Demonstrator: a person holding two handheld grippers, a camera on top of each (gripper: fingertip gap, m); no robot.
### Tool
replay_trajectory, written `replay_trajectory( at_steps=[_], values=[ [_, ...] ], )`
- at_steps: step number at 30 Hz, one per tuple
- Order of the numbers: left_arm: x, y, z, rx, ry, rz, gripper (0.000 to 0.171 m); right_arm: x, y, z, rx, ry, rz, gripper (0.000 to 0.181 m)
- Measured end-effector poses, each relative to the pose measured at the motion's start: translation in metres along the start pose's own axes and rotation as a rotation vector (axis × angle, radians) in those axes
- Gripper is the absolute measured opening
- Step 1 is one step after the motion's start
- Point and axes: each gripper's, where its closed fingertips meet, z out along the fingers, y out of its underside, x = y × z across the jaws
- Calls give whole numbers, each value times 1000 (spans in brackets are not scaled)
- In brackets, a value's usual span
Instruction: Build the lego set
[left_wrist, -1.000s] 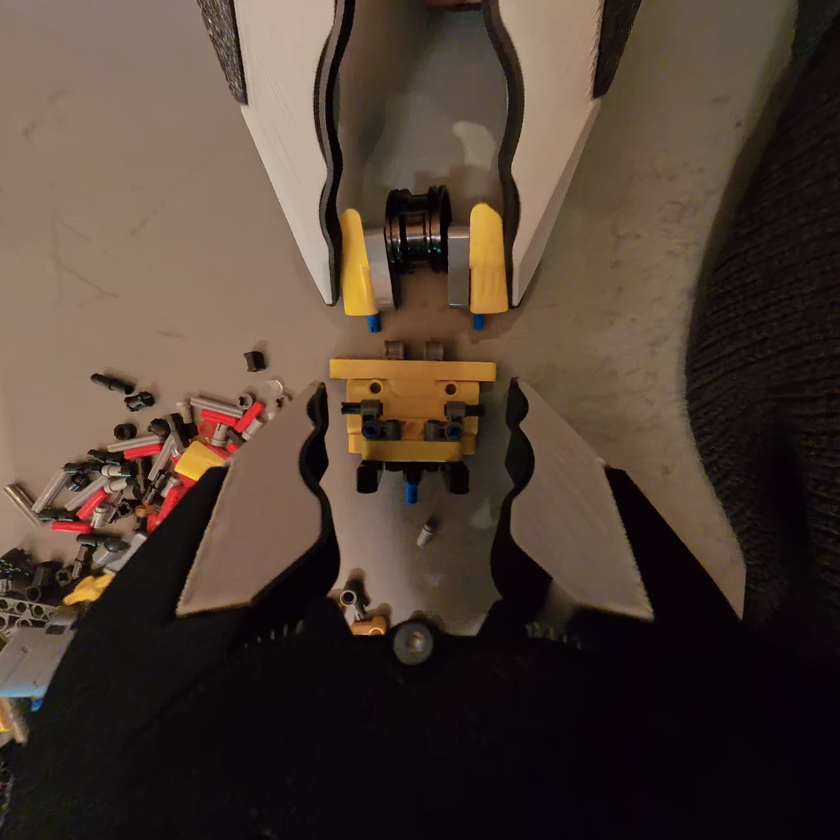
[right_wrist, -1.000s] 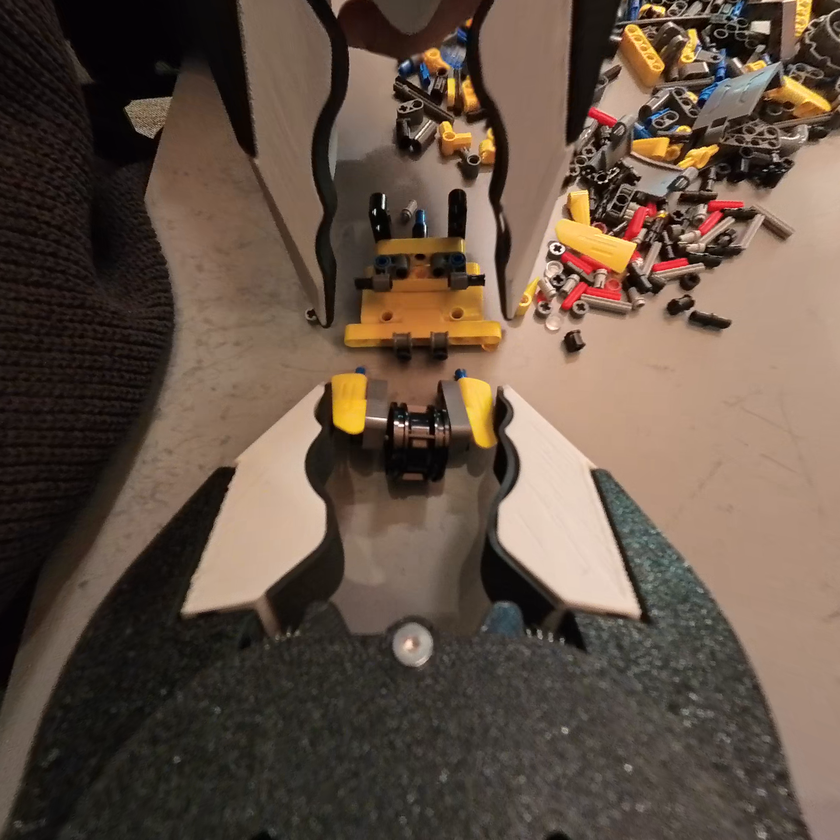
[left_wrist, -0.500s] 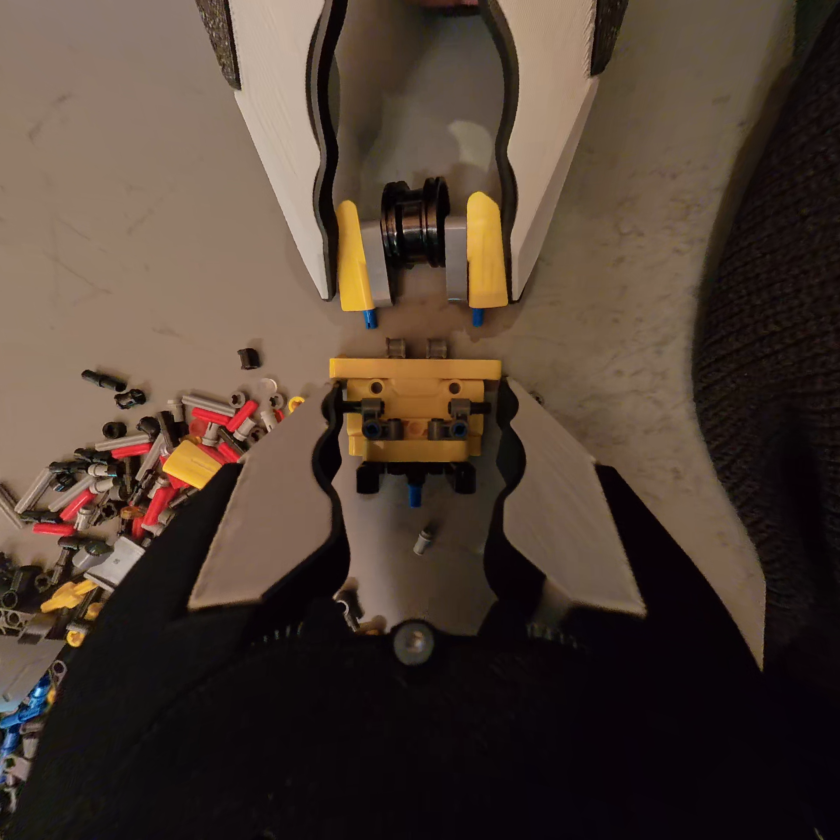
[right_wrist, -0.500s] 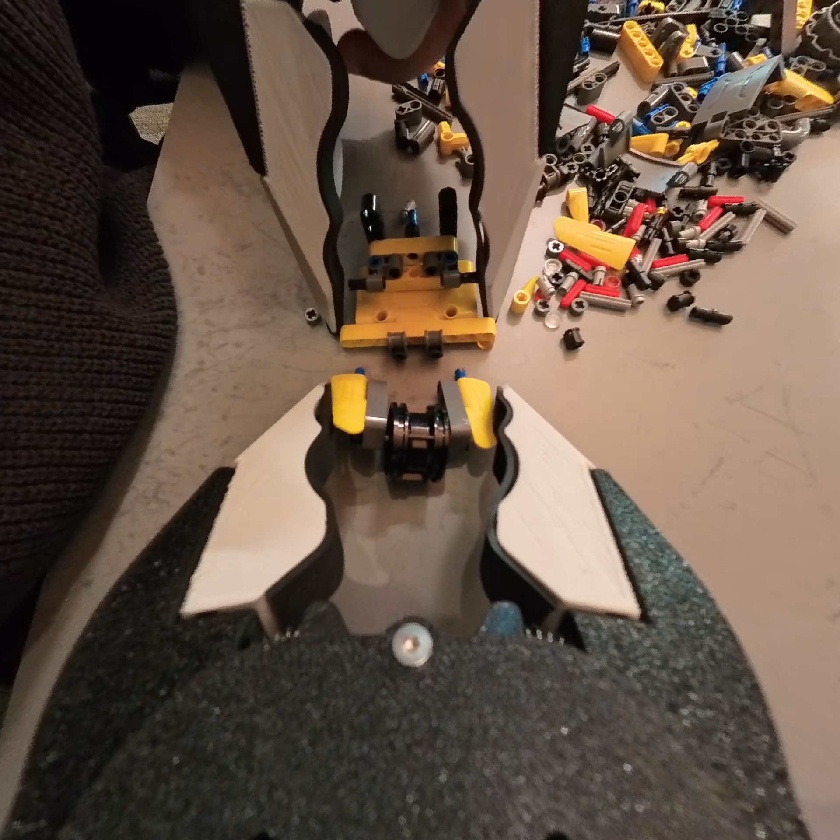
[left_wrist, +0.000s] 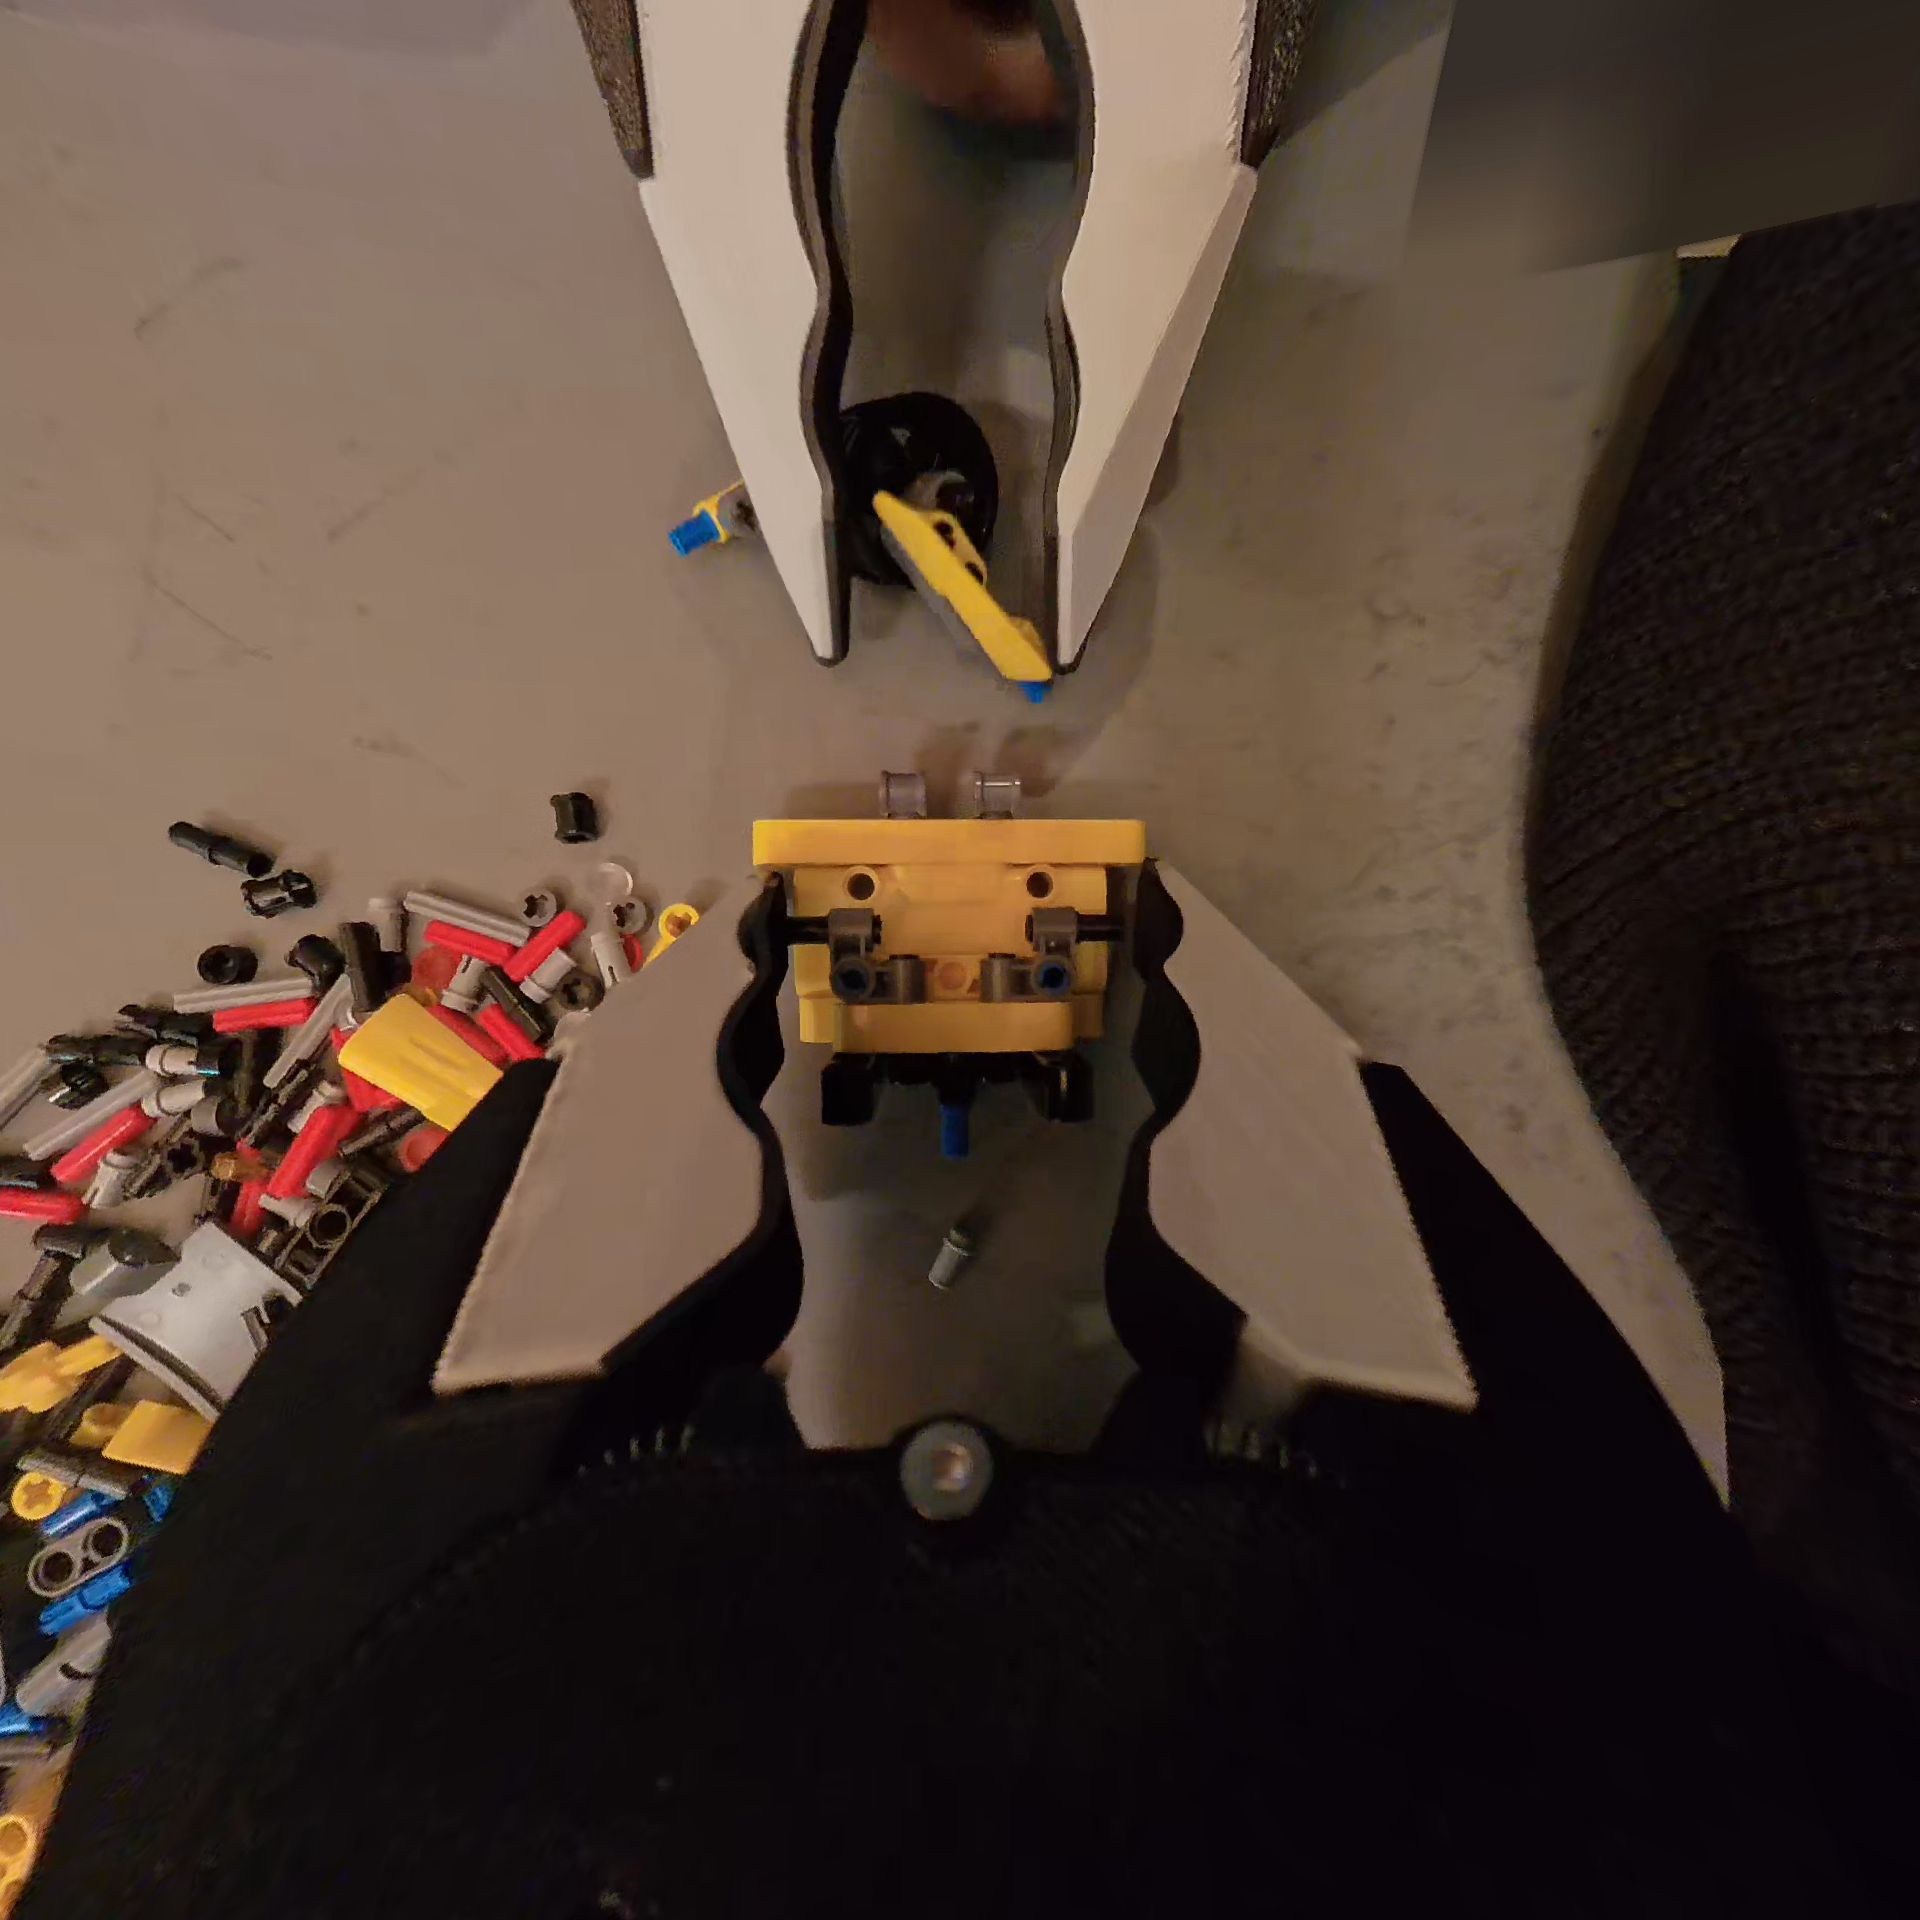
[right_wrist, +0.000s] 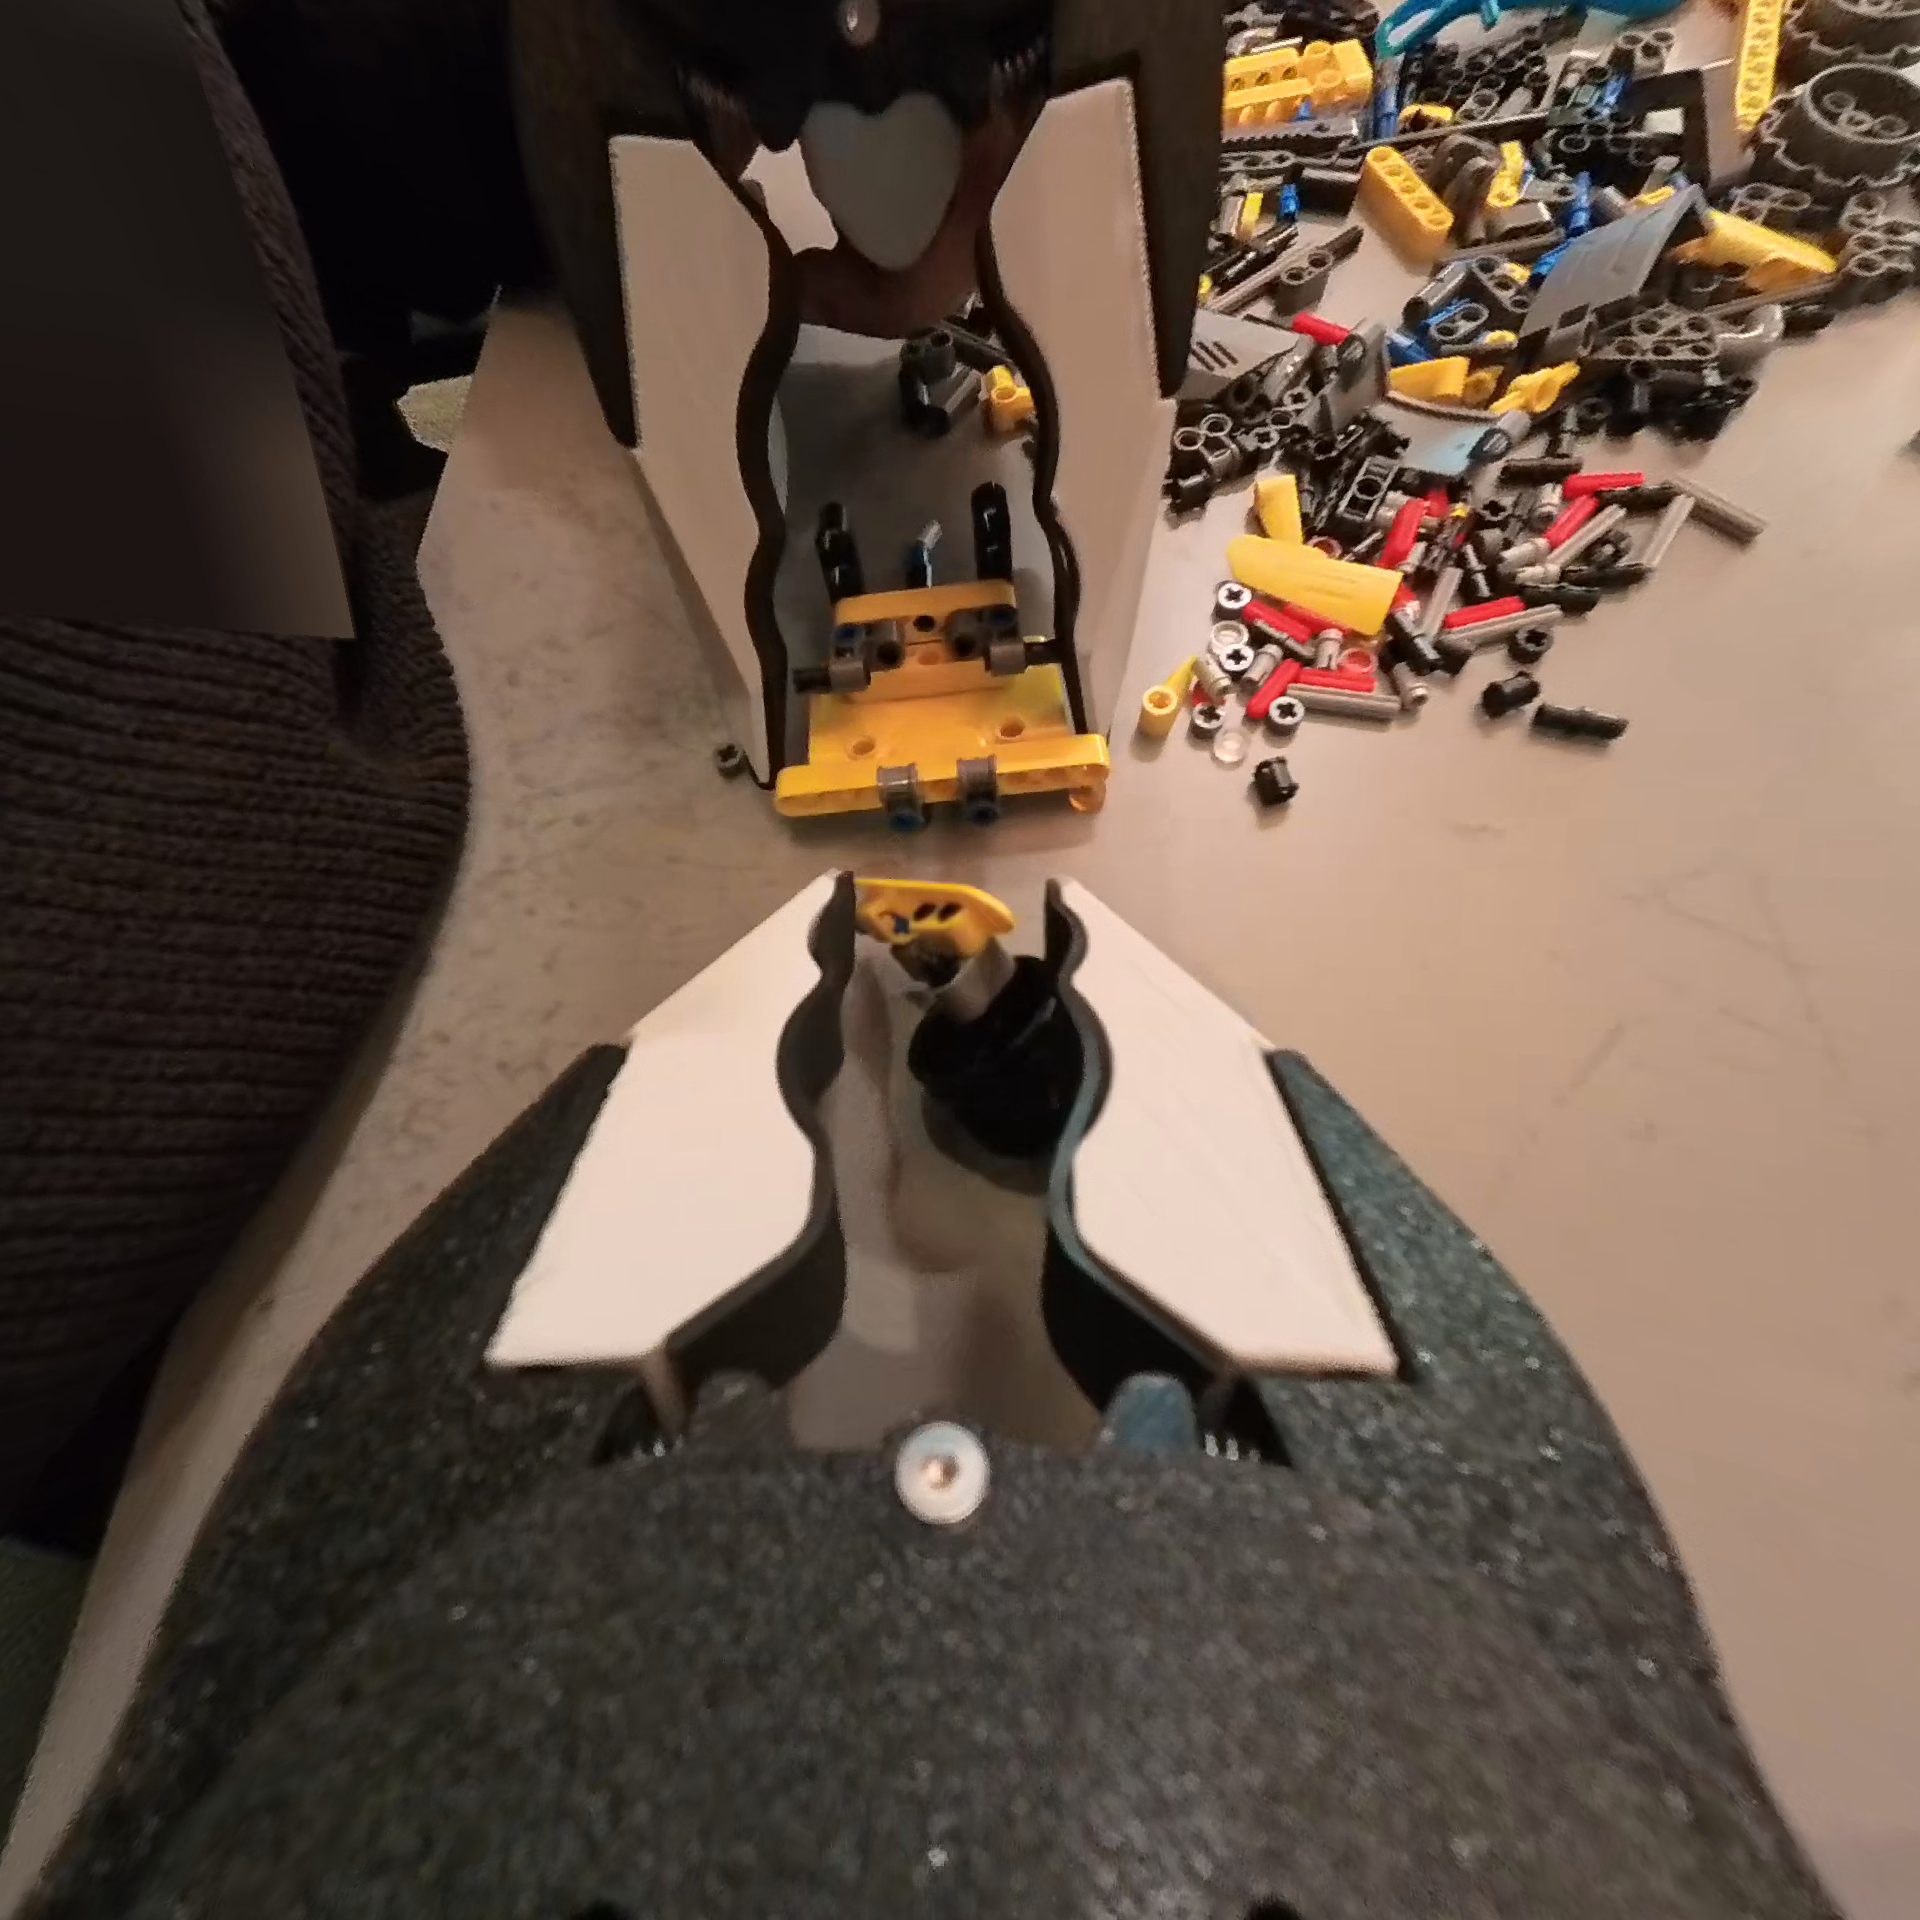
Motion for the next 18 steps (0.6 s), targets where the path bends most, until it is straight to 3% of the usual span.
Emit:
replay_trajectory(
  at_steps=[7, 18],
  values=[
    [0, 0, 0, 9, 10, -2, 65, 7, 4, 0, -31, 45, 20, 55],
    [1, 3, 1, 2, 14, 10, 65, 29, 0, -20, -10, 165, 103, 55]
  ],
)
